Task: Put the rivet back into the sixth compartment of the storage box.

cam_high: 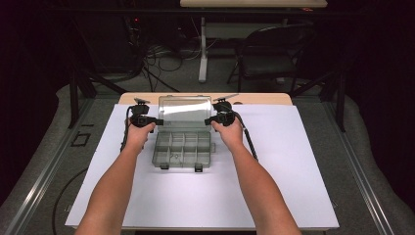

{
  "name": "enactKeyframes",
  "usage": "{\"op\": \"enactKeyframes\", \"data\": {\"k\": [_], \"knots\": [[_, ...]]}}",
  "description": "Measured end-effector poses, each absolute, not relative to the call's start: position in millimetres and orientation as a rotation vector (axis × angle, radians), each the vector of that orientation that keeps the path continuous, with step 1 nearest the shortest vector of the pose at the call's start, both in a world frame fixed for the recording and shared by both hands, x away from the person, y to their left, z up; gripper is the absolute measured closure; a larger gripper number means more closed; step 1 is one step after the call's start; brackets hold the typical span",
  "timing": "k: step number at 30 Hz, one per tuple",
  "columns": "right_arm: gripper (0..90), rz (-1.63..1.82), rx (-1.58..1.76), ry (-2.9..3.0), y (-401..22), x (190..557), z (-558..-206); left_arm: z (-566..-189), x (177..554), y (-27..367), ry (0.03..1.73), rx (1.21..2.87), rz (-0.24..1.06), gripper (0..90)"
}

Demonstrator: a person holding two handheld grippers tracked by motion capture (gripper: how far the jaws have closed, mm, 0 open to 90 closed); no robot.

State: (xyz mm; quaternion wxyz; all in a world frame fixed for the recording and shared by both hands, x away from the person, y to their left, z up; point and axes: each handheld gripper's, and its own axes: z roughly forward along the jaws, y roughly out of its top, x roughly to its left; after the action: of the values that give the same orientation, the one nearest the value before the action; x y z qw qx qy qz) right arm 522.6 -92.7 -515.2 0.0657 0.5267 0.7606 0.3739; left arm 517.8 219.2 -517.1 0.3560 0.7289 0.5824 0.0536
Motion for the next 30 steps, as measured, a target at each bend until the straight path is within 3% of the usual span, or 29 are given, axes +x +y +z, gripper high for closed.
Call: {"op": "enactKeyframes", "data": {"k": [2, 4, 30], "knots": [[76.3, 1.121, 1.574, 2.286, -94, 522, -514, -515, 517, 220, 1.502, 1.896, 0.159, 82.5], [80.8, 1.108, 1.554, 2.277, -95, 521, -513, -514, 516, 221, 1.486, 1.918, 0.173, 83.7], [81.0, 1.152, 1.356, 2.22, -97, 505, -519, -519, 503, 223, 1.404, 1.874, 0.277, 86.1]]}}
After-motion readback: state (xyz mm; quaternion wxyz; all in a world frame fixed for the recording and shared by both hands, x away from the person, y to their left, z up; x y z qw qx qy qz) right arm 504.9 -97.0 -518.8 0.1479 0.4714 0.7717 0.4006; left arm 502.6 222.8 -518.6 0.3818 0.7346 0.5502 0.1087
